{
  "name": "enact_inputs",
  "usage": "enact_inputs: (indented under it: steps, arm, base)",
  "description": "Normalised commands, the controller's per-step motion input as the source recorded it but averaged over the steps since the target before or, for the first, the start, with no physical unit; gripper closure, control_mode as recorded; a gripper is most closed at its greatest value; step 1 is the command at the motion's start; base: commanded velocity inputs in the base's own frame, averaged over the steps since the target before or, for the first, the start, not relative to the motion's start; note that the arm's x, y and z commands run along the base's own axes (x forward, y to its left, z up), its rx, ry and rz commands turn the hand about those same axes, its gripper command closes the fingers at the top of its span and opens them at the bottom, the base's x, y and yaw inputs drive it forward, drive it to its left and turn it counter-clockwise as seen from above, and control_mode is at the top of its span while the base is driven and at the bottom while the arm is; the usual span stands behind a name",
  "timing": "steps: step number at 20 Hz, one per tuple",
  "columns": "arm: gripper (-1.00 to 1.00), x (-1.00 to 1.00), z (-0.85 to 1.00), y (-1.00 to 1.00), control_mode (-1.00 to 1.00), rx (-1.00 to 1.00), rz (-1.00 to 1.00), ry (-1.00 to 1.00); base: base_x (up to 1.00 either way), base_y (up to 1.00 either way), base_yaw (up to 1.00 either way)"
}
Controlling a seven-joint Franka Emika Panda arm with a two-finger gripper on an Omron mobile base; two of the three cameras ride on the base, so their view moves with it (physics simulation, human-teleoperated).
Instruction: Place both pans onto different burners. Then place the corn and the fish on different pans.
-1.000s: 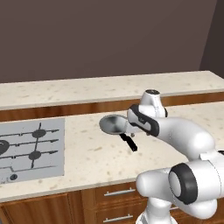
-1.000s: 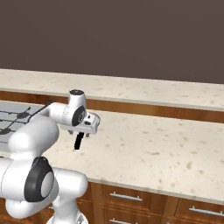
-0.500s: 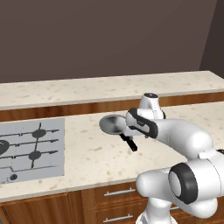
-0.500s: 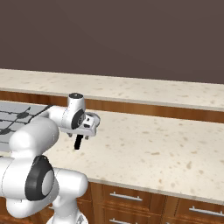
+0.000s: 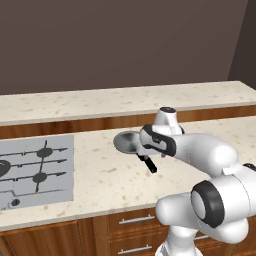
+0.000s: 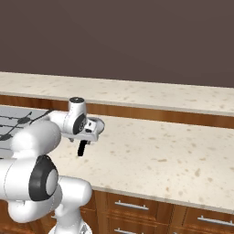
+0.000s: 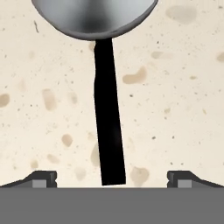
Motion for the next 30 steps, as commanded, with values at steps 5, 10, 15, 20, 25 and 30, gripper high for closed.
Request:
enact_inputs:
  steps: [5, 10, 15, 20, 25, 30]
  arm:
    - [-1.0, 0.19, -0.22, 0.0, -1.0, 0.0, 0.04, -0.02]
    - [-1.0, 0.05, -0.43, 0.0, -1.0, 0.0, 0.02, -0.03]
    - [-1.0, 0.0, -0.4, 0.0, -1.0, 0.0, 0.03, -0.02]
    - [1.0, 0.0, -0.26, 0.0, -1.0, 0.0, 0.02, 0.0]
    - [1.0, 0.0, -0.02, 0.02, -1.0, 0.0, 0.0, 0.0]
    - [1.0, -0.18, 0.32, 0.0, -1.0, 0.0, 0.0, -0.05]
  base:
    - [0.0, 0.0, 0.0]
    - [0.0, 0.0, 0.0]
    - [0.0, 0.0, 0.0]
    - [0.0, 0.0, 0.0]
    - [0.0, 0.0, 0.0]
    - [0.0, 0.0, 0.0]
